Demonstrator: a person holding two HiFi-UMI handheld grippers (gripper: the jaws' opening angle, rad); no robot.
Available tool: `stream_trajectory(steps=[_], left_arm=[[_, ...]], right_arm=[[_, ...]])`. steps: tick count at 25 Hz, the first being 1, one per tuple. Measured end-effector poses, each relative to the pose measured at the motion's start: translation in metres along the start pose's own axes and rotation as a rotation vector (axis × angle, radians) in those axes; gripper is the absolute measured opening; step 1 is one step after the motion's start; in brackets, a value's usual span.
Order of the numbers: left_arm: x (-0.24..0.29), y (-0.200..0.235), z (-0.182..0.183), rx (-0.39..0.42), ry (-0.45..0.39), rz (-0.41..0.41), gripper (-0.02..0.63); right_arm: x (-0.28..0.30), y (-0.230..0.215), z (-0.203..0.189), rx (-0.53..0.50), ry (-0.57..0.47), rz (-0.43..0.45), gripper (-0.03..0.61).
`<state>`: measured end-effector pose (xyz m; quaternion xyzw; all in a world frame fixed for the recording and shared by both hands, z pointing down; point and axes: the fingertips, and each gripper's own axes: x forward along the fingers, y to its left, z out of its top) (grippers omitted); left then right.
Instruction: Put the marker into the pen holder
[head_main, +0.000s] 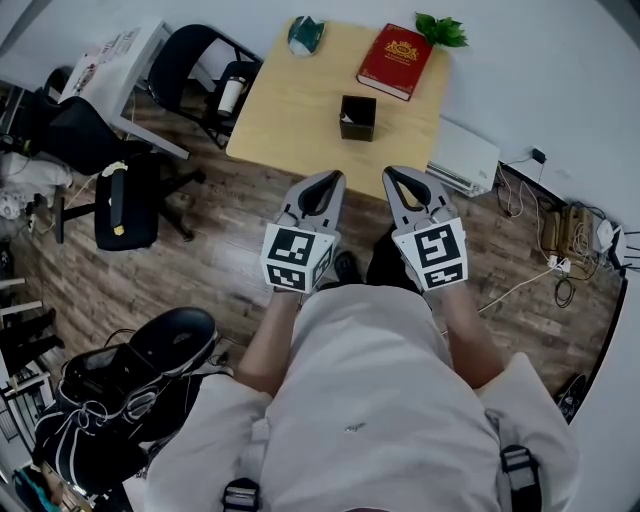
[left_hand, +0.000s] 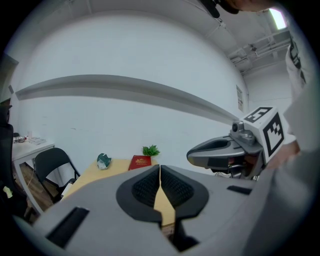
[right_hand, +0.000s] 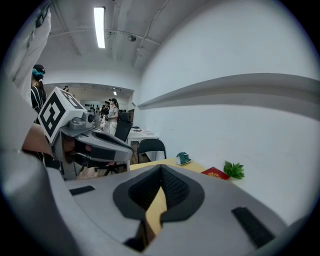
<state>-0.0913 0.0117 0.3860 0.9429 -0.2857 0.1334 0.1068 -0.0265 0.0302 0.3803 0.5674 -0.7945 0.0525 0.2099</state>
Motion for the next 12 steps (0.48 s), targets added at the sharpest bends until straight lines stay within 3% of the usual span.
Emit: stream_trajectory(steps=[12], left_arm=[[0.0024, -0.0104, -0.0021, 0.002, -0.002, -0.015, 0.012]], right_arm=[[-0.0069, -0.0013, -0.0029, -0.006, -0.001, -0.006, 0.000]])
